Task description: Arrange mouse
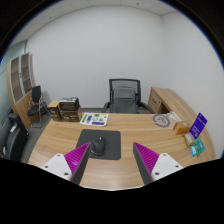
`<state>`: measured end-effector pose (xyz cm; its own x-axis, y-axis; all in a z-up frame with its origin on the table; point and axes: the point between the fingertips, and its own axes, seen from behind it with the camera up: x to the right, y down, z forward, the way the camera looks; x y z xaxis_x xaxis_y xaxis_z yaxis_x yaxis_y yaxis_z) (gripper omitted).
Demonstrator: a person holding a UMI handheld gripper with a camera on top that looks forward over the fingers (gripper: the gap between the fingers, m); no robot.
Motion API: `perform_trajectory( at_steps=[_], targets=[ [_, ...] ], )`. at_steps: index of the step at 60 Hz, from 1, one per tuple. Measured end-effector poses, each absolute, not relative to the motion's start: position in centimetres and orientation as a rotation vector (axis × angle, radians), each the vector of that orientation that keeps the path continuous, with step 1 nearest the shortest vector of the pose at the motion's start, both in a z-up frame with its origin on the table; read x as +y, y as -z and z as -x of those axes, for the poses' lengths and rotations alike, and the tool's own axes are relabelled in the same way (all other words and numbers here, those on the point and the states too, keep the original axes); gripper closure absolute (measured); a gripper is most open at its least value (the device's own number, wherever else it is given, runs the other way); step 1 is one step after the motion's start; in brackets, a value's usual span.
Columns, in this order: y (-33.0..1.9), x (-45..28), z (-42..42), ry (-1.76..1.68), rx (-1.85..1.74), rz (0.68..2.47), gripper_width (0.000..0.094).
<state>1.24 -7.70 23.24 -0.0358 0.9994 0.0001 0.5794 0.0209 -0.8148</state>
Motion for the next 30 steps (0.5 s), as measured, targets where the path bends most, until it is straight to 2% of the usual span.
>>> perform_trajectory(
  at_steps=[5,11,21,30],
  targets=[
    [-26.3,-5.3,-6.4,-0.852,-1.647,1.643,0.0072],
    [-28.3,-3.4,-12.0,-0.860,-1.614,1.674,0.0070],
    [-29.7,-0.4,-20.1,-0.815,-1.561,1.686,0.0070],
    [-29.2,0.4,-24.7,-0.787,-1.548,1.701,0.0072]
  ],
)
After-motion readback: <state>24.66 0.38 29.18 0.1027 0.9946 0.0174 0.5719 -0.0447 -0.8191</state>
